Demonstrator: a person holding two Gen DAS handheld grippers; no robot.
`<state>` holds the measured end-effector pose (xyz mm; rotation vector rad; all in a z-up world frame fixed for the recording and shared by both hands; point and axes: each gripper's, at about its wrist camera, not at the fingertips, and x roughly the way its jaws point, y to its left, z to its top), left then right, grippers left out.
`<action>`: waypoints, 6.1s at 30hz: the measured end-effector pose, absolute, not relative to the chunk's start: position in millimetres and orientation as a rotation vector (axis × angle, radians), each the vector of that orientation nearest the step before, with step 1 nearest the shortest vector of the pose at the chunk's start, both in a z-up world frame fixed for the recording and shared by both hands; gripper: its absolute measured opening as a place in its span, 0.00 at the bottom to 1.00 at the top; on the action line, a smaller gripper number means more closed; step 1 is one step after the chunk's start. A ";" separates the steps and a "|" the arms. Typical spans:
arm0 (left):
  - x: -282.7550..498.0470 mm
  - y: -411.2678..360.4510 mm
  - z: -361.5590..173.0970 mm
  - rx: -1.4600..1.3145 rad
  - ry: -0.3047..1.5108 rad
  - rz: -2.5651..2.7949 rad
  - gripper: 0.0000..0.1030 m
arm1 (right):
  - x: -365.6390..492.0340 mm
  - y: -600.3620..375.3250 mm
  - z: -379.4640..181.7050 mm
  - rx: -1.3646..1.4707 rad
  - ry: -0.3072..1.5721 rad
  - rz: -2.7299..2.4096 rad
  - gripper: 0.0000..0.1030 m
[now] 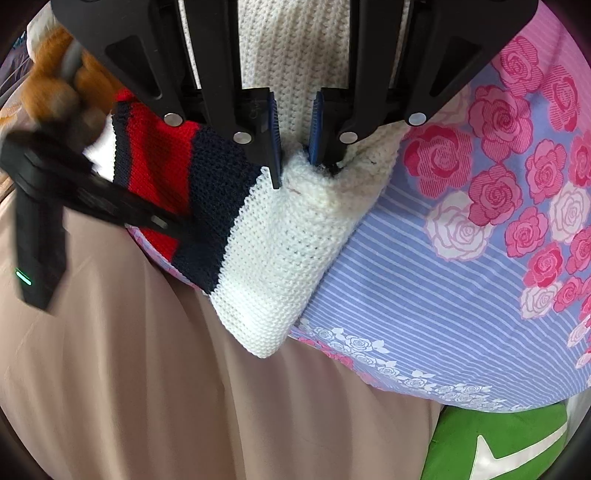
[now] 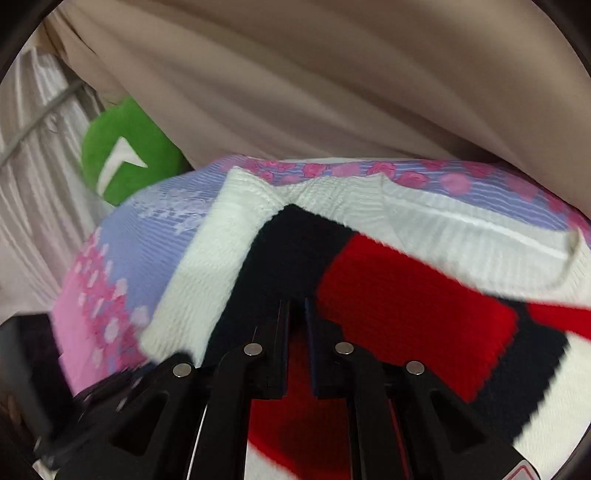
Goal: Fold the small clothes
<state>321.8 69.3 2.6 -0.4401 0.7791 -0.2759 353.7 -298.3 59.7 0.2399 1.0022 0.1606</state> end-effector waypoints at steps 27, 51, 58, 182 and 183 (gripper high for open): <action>314.4 75.2 5.4 -0.458 0.779 -0.299 0.15 | 19.0 -482.6 107.9 0.437 0.808 -0.233 0.41; 54.2 134.6 -3.9 -0.370 0.920 -0.378 0.48 | -125.0 -349.9 67.0 0.608 0.883 0.021 0.67; 57.4 130.4 -2.0 -0.463 0.915 -0.427 0.06 | -115.8 -344.3 72.6 0.622 0.805 -0.043 0.11; 179.9 83.5 18.6 -0.093 0.889 -0.290 0.06 | -39.8 -450.6 96.7 0.491 0.851 -0.294 0.08; 177.9 82.9 22.3 -0.089 0.880 -0.291 0.07 | -44.1 -447.5 106.6 0.481 0.828 -0.306 0.09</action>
